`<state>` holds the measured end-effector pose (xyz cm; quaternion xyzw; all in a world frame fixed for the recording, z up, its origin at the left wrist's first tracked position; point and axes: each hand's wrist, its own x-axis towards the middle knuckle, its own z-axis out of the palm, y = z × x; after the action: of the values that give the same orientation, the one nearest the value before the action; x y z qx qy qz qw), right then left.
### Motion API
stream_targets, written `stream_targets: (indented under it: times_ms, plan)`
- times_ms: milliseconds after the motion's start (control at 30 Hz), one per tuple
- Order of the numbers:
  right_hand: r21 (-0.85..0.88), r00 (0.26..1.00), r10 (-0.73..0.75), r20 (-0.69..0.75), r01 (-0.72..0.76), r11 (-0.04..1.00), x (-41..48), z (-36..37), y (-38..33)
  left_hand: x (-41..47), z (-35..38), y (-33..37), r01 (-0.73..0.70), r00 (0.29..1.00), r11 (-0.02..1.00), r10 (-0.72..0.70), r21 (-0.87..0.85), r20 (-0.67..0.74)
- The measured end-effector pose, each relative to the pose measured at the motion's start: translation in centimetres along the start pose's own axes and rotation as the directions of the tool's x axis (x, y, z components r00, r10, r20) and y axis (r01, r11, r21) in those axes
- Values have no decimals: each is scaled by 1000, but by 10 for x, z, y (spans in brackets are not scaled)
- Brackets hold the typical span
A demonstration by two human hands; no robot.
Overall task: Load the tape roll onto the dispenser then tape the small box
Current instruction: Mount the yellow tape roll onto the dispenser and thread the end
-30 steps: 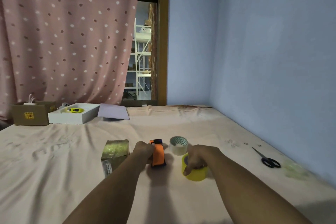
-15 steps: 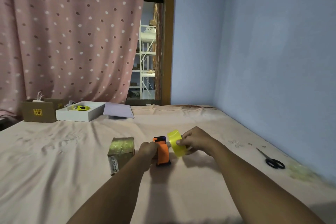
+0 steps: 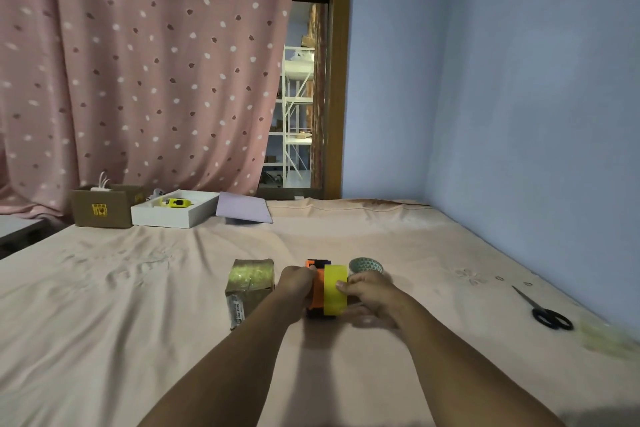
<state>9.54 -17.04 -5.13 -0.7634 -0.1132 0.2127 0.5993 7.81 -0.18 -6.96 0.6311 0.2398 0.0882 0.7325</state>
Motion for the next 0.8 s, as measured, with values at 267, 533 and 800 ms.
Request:
stream_targets:
  times_ms: [267,533,800]
  plan:
    - [-24,997,-37,-74,35,999,4,5,-2,-10,-5,0,-30,999,997,32,-75,24]
    - [32,998,-60,-4,60,998,8,19,-10,-16,-7,-8,-35,991,991,51,-129,123]
    - [-247,972,-105,-211,51,968,13,13,-41,-24,-9,-14,-61,967,997,72,-51,243]
